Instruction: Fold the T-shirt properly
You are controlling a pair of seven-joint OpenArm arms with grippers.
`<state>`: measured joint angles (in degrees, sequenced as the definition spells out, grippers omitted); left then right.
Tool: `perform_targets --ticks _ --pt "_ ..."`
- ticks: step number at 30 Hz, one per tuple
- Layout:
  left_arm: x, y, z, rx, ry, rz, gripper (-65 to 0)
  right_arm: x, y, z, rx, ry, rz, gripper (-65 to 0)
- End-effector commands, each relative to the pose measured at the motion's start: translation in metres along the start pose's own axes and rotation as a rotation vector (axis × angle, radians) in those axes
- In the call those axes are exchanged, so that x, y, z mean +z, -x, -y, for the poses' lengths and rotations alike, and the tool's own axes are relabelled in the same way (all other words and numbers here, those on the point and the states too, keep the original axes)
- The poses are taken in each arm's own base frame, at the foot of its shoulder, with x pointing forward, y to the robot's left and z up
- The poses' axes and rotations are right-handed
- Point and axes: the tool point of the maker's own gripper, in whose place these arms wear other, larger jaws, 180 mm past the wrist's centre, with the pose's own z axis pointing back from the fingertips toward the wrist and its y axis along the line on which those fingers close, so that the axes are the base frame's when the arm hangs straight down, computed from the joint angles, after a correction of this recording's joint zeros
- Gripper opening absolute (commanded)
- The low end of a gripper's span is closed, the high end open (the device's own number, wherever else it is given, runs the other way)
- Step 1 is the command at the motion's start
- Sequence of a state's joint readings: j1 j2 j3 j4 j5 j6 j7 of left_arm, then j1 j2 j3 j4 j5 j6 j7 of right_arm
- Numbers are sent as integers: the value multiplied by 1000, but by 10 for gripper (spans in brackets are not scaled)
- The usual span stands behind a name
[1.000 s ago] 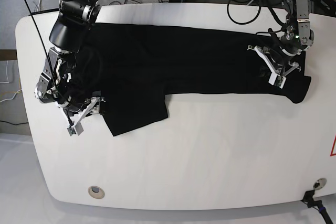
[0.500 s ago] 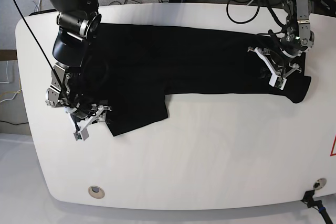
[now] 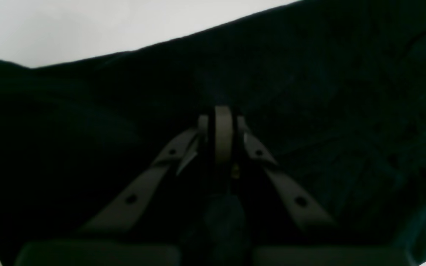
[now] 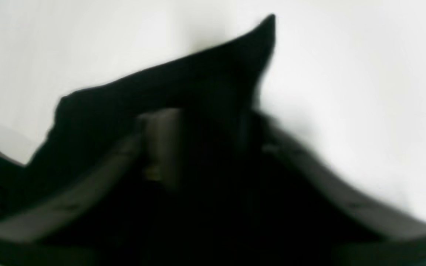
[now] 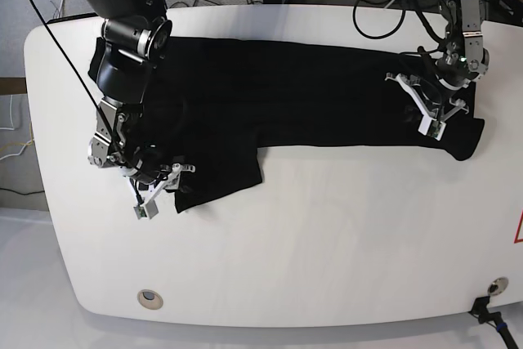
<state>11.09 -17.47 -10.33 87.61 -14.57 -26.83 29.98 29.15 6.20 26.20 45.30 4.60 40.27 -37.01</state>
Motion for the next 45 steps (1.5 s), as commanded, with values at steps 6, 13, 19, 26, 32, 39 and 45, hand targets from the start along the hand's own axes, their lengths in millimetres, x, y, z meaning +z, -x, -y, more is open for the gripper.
perform_targets --ticks 6,13,19,26,32,39,45 --pt "3 -17 -5 -12 -11 52 -650 9 -15 1 53 28 -58 -650" --pt "2 -16 -5 -12 -11 50 -650 45 -27 -11 81 2 -136 -650" --pt "2 -15 -5 -12 -11 46 -650 74 15 -22 93 -28 -228 -650" --pt "1 -21 -6 -15 -13 58 -650 96 55 -42 78 -100 -200 -650" --pt "0 -26 -8 -16 -16 68 -650 112 53 -61 93 -161 -121 -650" --pt "0 -27 -8 -17 -17 70 -650 134 9 -89 247 -154 9 -650" --pt "0 -27 -8 -17 -17 70 -650 136 31 -123 231 -311 11 -650"
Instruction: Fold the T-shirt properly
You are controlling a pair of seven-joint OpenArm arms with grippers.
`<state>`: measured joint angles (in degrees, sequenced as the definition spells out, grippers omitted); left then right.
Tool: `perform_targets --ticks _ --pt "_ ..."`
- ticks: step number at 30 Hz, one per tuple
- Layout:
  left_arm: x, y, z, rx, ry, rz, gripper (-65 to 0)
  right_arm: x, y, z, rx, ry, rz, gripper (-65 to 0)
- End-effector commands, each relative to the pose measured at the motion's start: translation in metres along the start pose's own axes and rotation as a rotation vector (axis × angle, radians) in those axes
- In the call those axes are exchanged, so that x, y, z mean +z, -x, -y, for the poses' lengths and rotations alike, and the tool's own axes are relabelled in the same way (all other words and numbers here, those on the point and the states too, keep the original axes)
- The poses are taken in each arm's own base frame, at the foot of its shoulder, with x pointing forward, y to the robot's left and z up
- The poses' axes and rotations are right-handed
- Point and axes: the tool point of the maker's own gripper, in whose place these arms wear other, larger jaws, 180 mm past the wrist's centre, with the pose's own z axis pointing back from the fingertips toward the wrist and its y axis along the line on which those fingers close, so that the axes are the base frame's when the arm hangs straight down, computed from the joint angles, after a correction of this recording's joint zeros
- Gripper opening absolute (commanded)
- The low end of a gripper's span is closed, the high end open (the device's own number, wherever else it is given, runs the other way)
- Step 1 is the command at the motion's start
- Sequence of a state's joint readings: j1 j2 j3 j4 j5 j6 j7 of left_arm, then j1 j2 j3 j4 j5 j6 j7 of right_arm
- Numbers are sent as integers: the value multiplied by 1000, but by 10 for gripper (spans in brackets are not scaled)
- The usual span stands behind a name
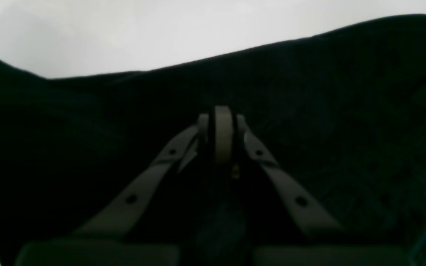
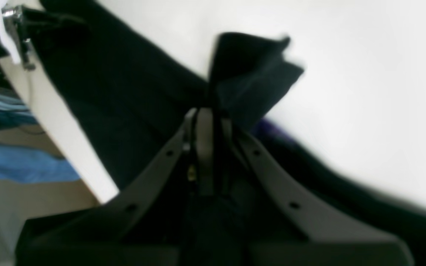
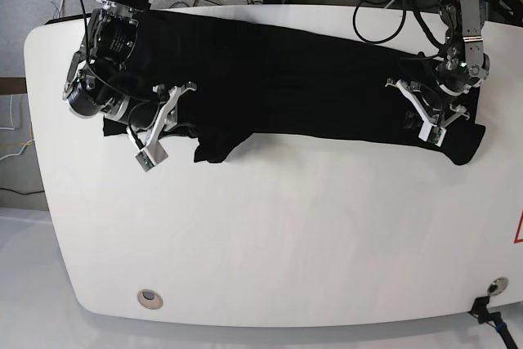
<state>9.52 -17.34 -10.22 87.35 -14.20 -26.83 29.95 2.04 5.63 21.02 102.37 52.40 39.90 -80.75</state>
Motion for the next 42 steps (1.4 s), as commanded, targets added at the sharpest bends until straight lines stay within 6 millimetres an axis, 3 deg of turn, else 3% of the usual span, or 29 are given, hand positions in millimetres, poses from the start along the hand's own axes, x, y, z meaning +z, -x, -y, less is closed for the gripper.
perform_targets --ticks 1,9,16,22,25,28,30,33,36,42 --pt "3 -16 -6 -9 -11 50 -650 7 0 -4 5 -10 25 -650" --pt "2 -15 -6 -8 -11 47 -650 23 45 -40 -24 -59 -21 -650" --pt "-2 0 -8 15 -10 11 -650 42 84 -63 -112 -166 -70 -650" --pt "-2 0 -8 15 -10 11 -650 37 111 -94 -71 -289 -205 -650" --pt "-2 0 -8 15 -10 11 -650 37 118 -100 -57 -317 -241 -487" --pt "-2 0 -8 15 -10 11 -650 36 118 -99 -20 -329 -269 -334" --pt "-2 0 -8 15 -10 11 -650 37 122 -101 16 -348 -312 -278" --pt "-2 -1 -8 15 -10 13 -650 42 123 -93 72 -345 -364 -272" --pt "-2 -1 -8 15 -10 13 -650 43 106 -73 135 -297 -361 -272" --pt "-2 -1 -8 15 -10 13 -650 35 74 -13 76 -100 -255 -272"
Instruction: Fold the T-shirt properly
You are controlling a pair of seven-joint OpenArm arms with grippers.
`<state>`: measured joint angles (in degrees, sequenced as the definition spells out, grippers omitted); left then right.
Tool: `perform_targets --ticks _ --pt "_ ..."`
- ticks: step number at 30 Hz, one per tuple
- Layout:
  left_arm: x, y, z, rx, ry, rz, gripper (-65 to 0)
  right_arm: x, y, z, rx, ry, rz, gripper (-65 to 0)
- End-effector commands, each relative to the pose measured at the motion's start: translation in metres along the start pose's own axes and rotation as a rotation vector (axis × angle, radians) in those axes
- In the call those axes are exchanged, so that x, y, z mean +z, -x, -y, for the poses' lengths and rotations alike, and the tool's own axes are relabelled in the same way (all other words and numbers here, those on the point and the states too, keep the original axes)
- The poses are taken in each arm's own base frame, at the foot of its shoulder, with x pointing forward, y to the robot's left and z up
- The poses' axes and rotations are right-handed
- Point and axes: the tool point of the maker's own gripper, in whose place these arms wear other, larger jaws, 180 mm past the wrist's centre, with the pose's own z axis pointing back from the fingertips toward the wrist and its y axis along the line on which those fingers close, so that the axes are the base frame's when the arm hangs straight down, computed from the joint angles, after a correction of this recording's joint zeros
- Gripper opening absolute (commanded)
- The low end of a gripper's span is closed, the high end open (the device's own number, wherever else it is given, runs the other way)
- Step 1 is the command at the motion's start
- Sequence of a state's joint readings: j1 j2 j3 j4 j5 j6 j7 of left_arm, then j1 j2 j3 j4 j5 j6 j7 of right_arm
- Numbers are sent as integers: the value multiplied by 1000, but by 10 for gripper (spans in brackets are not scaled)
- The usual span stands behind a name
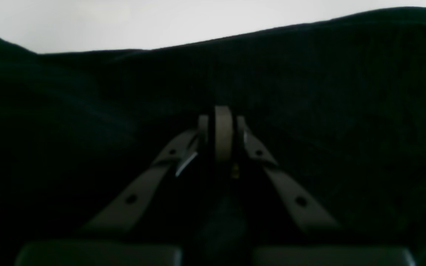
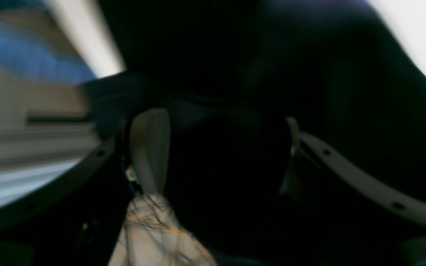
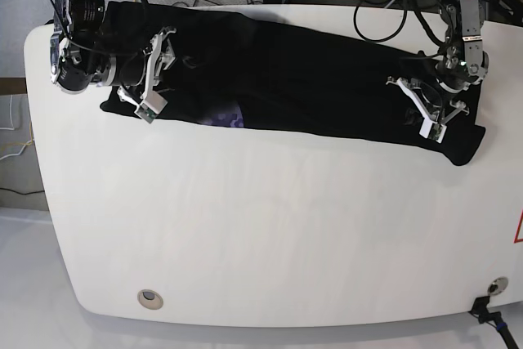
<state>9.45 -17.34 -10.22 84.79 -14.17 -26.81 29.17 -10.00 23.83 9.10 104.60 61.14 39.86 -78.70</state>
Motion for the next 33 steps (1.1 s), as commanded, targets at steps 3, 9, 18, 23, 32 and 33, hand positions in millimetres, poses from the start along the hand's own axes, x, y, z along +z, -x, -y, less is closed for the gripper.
perform_targets --ticks 3,9,18,23,32,33 --pt "2 -13 -6 -8 -10 36 -650 -4 -16 18 -55 41 75 -272" --pt "2 -13 -6 -8 -10 36 -650 -25 -20 5 -92 2 104 -272" --pt "2 -13 -6 -7 -10 35 -650 -52 -22 -46 -147 -178 153 -272" --pt "1 -18 -8 -8 -13 44 -650 -65 -17 -83 -159 -310 147 -272" --pt "-2 -13 -10 4 -13 31 -650 -63 9 -99 -165 -369 75 -272" --pt "-1 -14 -9 2 -13 33 -650 -58 7 -91 -156 -344 80 -272"
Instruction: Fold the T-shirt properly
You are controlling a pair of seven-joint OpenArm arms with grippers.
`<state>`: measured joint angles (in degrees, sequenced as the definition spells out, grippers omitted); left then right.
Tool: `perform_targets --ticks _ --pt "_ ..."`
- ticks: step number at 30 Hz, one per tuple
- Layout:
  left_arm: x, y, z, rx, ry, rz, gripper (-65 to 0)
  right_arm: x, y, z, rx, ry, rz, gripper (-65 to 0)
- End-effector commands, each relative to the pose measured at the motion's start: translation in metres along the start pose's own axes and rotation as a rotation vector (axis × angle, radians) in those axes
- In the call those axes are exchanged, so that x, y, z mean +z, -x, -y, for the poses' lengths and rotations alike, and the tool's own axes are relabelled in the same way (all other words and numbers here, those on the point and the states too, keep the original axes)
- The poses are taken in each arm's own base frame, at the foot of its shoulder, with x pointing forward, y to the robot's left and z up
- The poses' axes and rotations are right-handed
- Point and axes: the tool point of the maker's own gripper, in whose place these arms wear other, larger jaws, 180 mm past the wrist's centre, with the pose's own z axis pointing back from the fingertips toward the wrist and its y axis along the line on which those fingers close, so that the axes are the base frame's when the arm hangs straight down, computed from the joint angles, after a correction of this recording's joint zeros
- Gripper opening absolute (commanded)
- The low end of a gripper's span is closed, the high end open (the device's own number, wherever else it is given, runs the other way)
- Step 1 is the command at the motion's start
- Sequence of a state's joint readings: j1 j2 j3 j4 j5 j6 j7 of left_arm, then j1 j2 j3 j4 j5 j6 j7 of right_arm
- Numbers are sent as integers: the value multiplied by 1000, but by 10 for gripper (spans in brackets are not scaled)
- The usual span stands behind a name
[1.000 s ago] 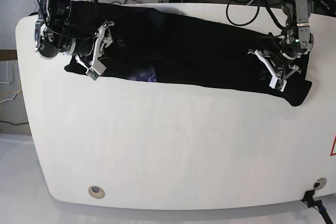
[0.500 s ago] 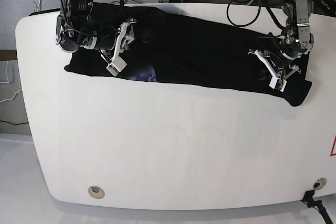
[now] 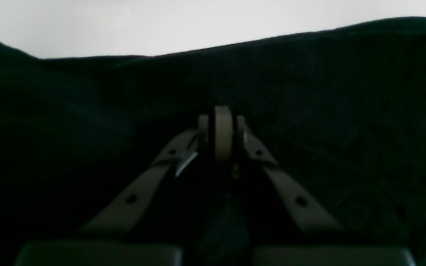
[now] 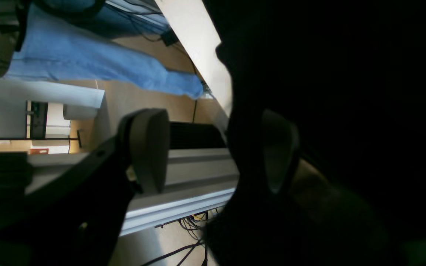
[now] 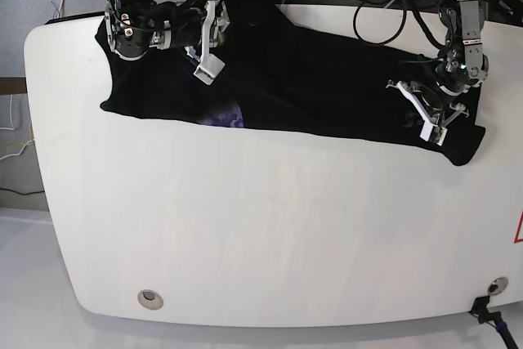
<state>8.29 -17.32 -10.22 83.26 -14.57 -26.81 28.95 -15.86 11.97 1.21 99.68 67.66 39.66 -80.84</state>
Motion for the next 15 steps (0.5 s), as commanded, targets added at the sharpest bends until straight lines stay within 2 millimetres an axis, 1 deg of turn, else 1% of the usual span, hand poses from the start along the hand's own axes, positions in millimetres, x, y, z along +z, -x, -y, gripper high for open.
perform_targets --ticks 1,3,4,6,8,10,12,13,14,15 --pt "3 -13 -6 -14 -13 30 -650 22 -25 10 62 47 55 -272" --pt "3 -14 -6 -14 -13 34 -650 44 -46 26 100 116 93 -272" --pt "3 -18 -7 -15 -13 42 -650 58 -58 36 122 163 112 -272" --pt "3 -18 -7 -17 -14 41 -650 83 -77 49 156 231 143 -272" --pt "4 -23 -7 -25 -15 53 -650 100 -84 57 173 277 154 -272" --pt "7 -29 -5 -41 -16 69 -650 107 -84 60 172 294 154 -272" --pt "9 -33 -4 -49 -17 79 -650 106 -80 60 164 295 147 -274" --pt "9 -32 -4 -48 -17 77 -650 103 -73 60 148 289 140 -279" --pt "9 -32 -4 -47 -17 76 -650 101 -65 59 133 285 129 -302" --pt "10 -30 -4 -46 -17 72 -650 99 -57 61 119 291 111 -342"
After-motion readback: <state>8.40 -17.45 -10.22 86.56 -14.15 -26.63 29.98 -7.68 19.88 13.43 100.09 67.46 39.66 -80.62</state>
